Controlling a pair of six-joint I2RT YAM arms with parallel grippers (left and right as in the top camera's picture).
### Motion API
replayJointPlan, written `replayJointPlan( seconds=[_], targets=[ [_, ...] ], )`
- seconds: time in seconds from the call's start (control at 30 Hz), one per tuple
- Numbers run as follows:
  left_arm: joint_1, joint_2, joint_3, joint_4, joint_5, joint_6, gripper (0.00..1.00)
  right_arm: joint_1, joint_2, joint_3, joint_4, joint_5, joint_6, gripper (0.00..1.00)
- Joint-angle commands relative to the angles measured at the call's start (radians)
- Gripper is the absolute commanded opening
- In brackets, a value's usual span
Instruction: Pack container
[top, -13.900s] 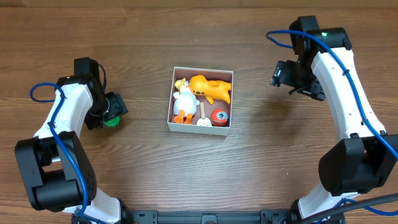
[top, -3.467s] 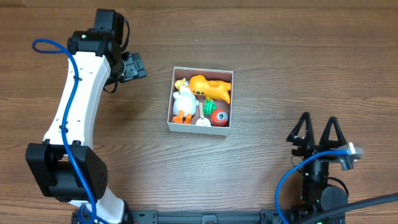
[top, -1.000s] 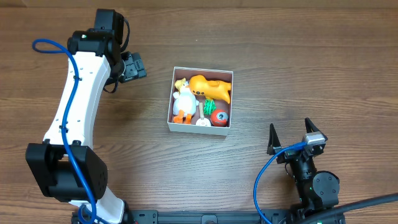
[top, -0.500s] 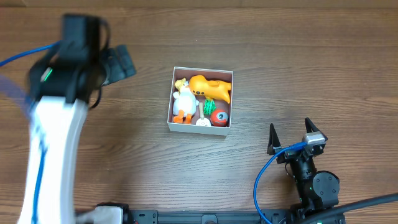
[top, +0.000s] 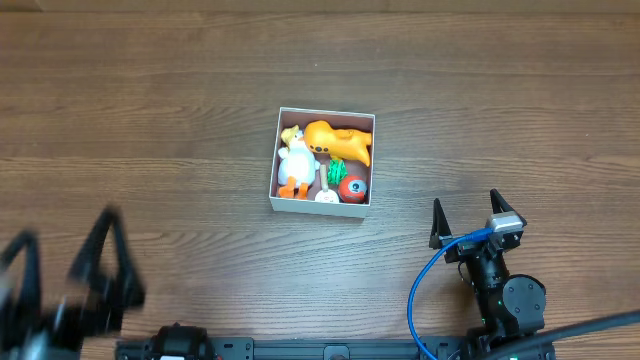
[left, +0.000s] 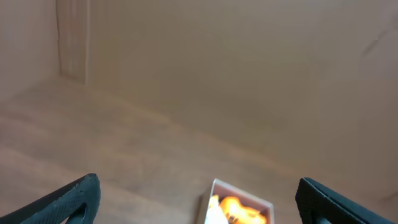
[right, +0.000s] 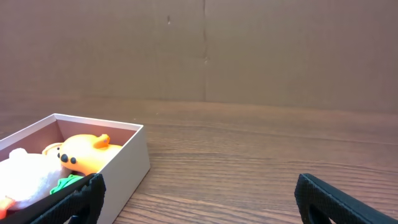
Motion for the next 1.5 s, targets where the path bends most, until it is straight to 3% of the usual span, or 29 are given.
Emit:
replayJointPlan(
  seconds=[0.0,0.47,0.9,1.1,1.33,1.47],
  targets=[
    [-0.006,-0.136,0.009,-0.003,-0.006,-0.003,1.00,-0.005,-0.012,-0.010,0.006,-0.002,-0.004,1.00],
    [-0.005,-0.514,-0.023,-0.106,-0.065,-0.003,1.00,-0.005,-0.012,-0.010,0.006,-0.002,-0.004,1.00],
    [-0.005,-0.629,-0.323,-0.142,-0.089,-0.003,1.00,-0.005,-0.012,-0.010,0.006,-0.002,-0.004,1.00],
    [-0.005,-0.629,-0.528,-0.008,-0.097,-0.003,1.00,-0.005,-0.012,-0.010,0.006,-0.002,-0.004,1.00],
    [-0.005,-0.629,-0.922,0.318,-0.137,-0.008,1.00,-0.005,-0.012,-0.010,0.006,-0.002,-0.004,1.00],
    [-0.005,-0.629,-1.068,0.388,-0.150,-0.011,1.00,-0.005,-0.012,-0.010,0.006,-0.002,-0.004,1.00]
  ],
)
